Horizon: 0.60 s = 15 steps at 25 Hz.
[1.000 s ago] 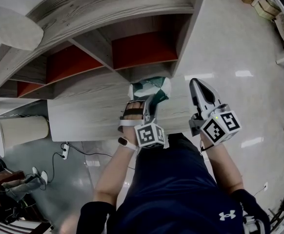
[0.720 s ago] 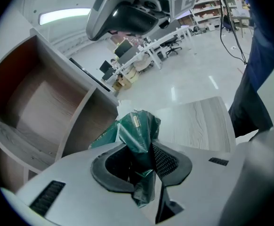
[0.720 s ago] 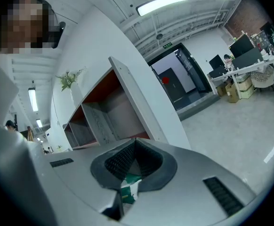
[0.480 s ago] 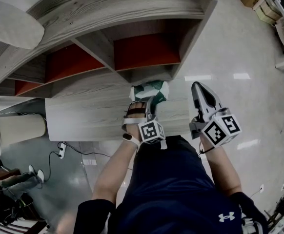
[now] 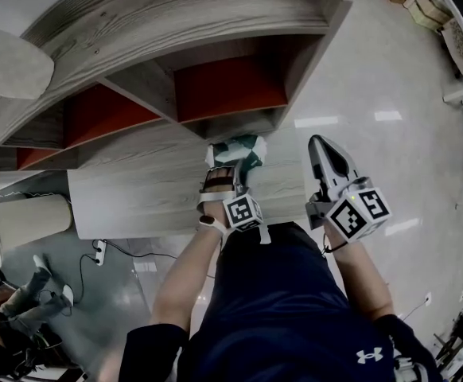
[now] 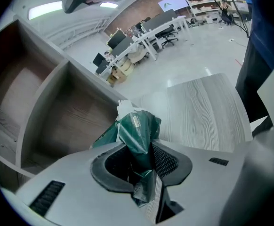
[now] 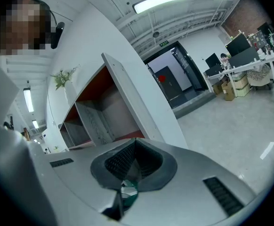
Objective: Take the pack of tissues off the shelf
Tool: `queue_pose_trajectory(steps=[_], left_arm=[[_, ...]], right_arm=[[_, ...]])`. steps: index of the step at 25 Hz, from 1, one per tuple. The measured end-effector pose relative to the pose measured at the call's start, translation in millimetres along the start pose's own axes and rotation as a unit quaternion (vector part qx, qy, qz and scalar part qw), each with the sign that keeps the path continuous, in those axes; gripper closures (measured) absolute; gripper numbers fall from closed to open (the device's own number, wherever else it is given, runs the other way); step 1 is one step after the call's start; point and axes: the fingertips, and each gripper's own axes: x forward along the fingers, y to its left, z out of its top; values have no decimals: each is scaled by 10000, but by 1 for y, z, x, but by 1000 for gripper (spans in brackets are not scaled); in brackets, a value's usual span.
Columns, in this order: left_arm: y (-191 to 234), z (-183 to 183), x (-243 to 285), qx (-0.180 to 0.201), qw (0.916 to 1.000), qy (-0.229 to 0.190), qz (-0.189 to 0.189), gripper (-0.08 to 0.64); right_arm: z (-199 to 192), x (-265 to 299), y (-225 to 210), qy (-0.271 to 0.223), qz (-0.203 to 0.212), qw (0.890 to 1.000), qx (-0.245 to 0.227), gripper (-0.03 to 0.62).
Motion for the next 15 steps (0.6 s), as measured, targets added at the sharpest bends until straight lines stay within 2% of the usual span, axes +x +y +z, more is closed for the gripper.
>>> queue_pose_trajectory(steps=[8,15], left_arm=[[-13,-7,21,74,9996,116,-242,443],[-24,-10,30,-66,9986,202,-476,440]], right_arm=[[-2,2,-7,25,-102,9999,50,580],[-8,2,-7,85,-131,9998,106,580]])
